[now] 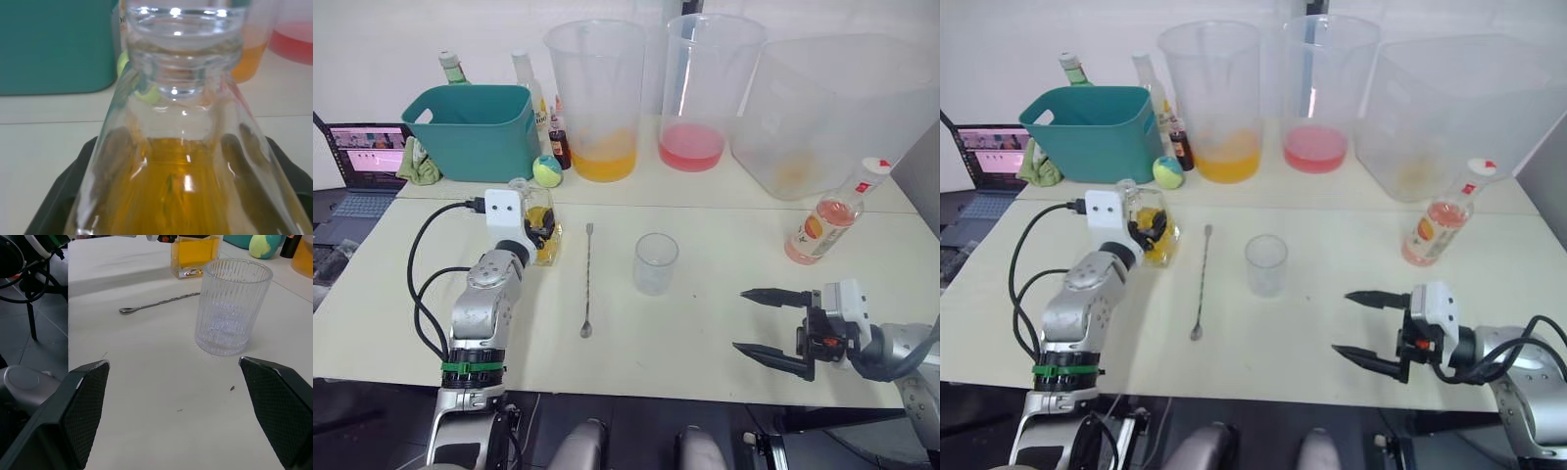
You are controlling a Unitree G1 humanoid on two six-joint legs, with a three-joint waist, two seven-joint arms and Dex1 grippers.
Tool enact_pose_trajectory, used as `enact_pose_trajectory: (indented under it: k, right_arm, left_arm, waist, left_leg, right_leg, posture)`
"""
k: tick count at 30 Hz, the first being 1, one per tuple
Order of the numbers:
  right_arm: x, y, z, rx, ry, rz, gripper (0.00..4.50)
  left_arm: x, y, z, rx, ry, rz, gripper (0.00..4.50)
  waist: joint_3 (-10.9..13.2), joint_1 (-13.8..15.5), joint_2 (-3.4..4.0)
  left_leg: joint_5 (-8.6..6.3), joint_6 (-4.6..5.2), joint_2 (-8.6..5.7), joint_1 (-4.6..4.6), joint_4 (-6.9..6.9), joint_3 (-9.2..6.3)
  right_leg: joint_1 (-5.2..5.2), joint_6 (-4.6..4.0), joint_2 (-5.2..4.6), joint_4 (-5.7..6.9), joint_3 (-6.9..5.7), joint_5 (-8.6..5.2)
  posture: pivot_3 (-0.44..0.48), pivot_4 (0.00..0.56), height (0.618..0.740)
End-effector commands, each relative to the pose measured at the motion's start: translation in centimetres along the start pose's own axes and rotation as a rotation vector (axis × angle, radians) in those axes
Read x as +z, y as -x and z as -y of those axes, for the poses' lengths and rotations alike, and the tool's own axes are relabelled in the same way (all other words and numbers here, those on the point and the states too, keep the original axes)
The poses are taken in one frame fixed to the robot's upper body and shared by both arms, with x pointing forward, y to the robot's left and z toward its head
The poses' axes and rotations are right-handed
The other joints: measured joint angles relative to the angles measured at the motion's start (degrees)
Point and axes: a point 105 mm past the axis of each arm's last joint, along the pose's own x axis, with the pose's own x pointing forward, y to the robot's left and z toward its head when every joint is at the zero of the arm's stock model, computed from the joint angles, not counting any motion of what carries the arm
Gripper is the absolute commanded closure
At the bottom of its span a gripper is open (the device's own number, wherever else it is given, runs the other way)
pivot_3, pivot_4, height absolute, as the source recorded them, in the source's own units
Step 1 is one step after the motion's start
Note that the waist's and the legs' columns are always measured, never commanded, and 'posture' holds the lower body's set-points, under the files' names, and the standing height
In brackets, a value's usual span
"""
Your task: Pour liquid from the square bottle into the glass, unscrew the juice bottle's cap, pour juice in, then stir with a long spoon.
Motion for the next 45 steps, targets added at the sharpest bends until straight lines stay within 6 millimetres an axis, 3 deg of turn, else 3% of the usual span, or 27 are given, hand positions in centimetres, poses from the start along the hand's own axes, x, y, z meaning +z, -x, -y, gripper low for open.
enact_pose_trajectory:
  k: [1, 5, 8, 10, 14, 21, 27, 33, 40, 45]
  right_arm:
    - [0.6, 0.0, -0.1, -0.003, 0.021, 0.003, 0.0]
    - [0.3, 0.1, -0.2, -0.009, 0.002, -0.009, 0.0]
    - [0.2, -0.1, -0.1, -0.012, -0.001, -0.008, 0.0]
    - [0.2, -0.2, 0.2, -0.023, -0.015, 0.004, 0.0]
    - [0.3, -0.3, 1.5, -0.052, -0.024, 0.017, 0.0]
    - [0.9, 0.2, 3.4, -0.11, -0.032, 0.042, 0.0]
    - [0.6, 1.1, 3.9, -0.14, -0.039, 0.023, 0.0]
    - [1.0, 1.7, 3.7, -0.149, -0.038, 0.013, 0.0]
    - [2.2, 2.2, 3.3, -0.136, -0.023, -0.003, 0.0]
    - [2.7, 2.1, 3.0, -0.136, -0.005, -0.017, 0.0]
  left_arm:
    - [3.1, -0.1, -0.1, 0.004, -0.042, 0.124, 1.54]
    - [5.1, 0.4, -0.9, -0.047, -0.059, 0.194, 1.54]
    - [8.0, 2.3, -2.8, -0.244, -0.087, 0.299, 1.54]
    - [8.9, 3.7, -3.2, -0.382, -0.139, 0.326, 1.54]
    - [9.8, 6.9, -2.4, -0.708, -0.141, 0.302, 1.54]
    - [7.8, 10.7, -1.2, -1.04, -0.182, 0.095, 1.54]
    - [6.2, 13.9, 4.0, -1.352, -0.192, 0.067, 1.54]
    - [5.5, 14.1, 8.2, -1.482, -0.184, 0.146, 1.54]
    - [1.2, 13.2, 11.3, -1.572, -0.229, 0.113, 1.54]
    - [-0.2, 12.6, 12.8, -1.597, -0.262, 0.13, 1.54]
  waist:
    - [0.0, 0.0, -0.02]
    - [0.1, -0.1, -0.15]
    - [0.2, -1.1, -0.36]
    - [0.2, -1.7, -0.38]
    - [0.2, -1.8, -0.37]
    - [0.2, -1.5, -0.35]
    - [0.2, -1.3, -0.35]
    - [0.2, -1.4, -0.34]
    - [0.2, -1.6, -0.27]
    - [0.2, -1.4, -0.27]
  left_leg:
    - [0.0, 0.0, 0.0, 0.0, 0.0, 0.0]
    - [0.01, -0.01, 0.0, -0.04, 0.01, -0.01]
    - [0.03, -0.04, 0.02, -0.13, 0.0, -0.04]
    - [0.13, -0.21, 0.04, -0.28, -0.01, -0.21]
    - [0.2, -0.33, 0.04, -0.28, 0.01, -0.64]
    - [0.02, -0.02, 0.04, -0.25, -0.01, -0.8]
    - [0.02, -0.01, 0.03, -0.29, -0.01, -0.87]
    - [0.03, -0.02, 0.05, -0.27, 0.0, -0.85]
    - [0.03, -0.02, 0.01, -0.24, 0.0, -0.6]
    - [0.04, -0.01, 0.02, -0.27, 0.04, -0.49]
  right_leg:
    - [0.0, 0.0, 0.0, 0.0, 0.0, 0.0]
    - [-0.04, 0.0, 0.0, 0.02, -0.01, 0.0]
    - [-0.2, -0.02, 0.02, 0.08, -0.01, 0.01]
    - [-0.32, -0.07, 0.06, 0.09, -0.11, 0.04]
    - [-0.27, -0.08, -0.01, 0.02, -0.11, 0.04]
    - [-0.2, -0.08, -0.02, 0.04, -0.24, 0.04]
    - [-0.17, -0.08, -0.04, 0.02, -0.28, 0.04]
    - [-0.16, -0.08, -0.03, 0.05, -0.28, 0.04]
    - [-0.13, -0.08, -0.01, 0.05, -0.27, 0.05]
    - [-0.12, -0.08, -0.02, 0.05, -0.29, 0.04]
  posture:
    - [0.0, 0.15, 0.729]
    - [0.0, 0.15, 0.729]
    - [0.0, 0.15, 0.729]
    - [0.0, 0.15, 0.729]
    - [0.0, 0.15, 0.729]
    - [0.0, 0.15, 0.729]
    - [0.0, 0.15, 0.729]
    - [0.0, 0.15, 0.729]
    - [0.0, 0.15, 0.729]
    - [0.0, 0.15, 0.729]
